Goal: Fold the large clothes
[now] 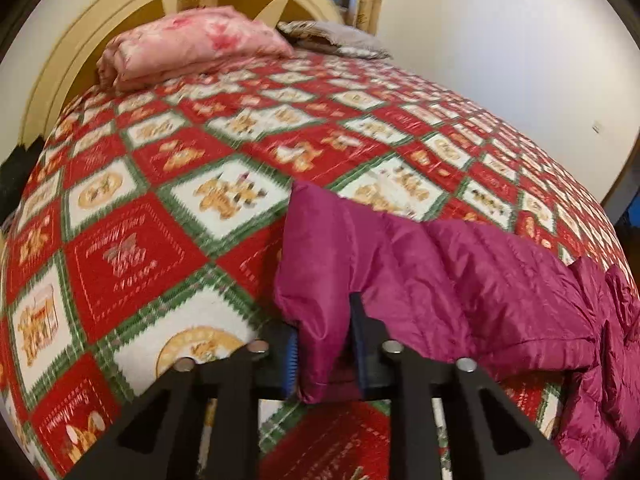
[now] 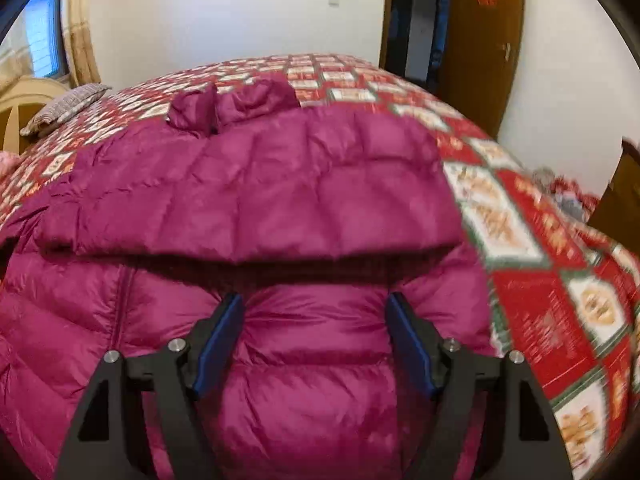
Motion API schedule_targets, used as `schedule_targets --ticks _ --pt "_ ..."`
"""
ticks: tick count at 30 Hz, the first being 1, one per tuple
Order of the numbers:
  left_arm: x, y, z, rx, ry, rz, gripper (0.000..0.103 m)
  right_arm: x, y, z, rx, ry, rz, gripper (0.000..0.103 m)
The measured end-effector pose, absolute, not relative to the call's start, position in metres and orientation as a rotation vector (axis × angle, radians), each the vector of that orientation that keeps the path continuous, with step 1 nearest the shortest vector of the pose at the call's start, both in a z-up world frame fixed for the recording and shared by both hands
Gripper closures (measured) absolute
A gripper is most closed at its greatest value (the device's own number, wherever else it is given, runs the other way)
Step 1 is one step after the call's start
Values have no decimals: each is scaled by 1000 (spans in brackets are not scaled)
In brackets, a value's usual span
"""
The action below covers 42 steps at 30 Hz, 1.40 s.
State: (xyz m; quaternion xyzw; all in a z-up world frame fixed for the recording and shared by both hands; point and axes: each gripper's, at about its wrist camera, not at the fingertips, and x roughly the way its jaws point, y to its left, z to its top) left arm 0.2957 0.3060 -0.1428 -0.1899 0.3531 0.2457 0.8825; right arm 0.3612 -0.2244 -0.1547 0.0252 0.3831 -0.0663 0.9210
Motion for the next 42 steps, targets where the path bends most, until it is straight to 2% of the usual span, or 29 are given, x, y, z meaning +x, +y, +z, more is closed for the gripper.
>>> schedule_targets --ticks 7,12,18,22,28,33,36,39,40,41,42 --pt "306 247 -81 -227 579 419 90 359 -227 -155 74 769 -121 22" --pt "308 163 -25 -137 451 206 90 354 -228 -156 103 753 -103 21" --pt "306 42 13 -20 375 -83 90 352 -232 -157 131 741 -82 20" --pt "296 -31 11 51 355 -234 90 351 -236 -157 165 727 -63 19" --pt "282 -106 -24 112 419 -429 89 347 -245 -157 233 704 -29 19" --pt "290 -124 -56 48 618 -544 89 346 -246 -158 251 698 -16 18" --pt "285 -107 -63 7 645 -562 88 346 -246 -158 253 697 -12 18" --pt "263 -84 -65 37 612 -512 78 347 -247 -158 256 698 -11 18" --pt "260 -76 -66 40 609 -492 62 347 -247 -158 257 698 -12 18" --pt "256 -65 -67 37 603 -463 41 347 -247 -157 254 702 -16 18" --pt "254 -54 -68 28 596 -439 32 347 -246 -157 247 708 -20 18"
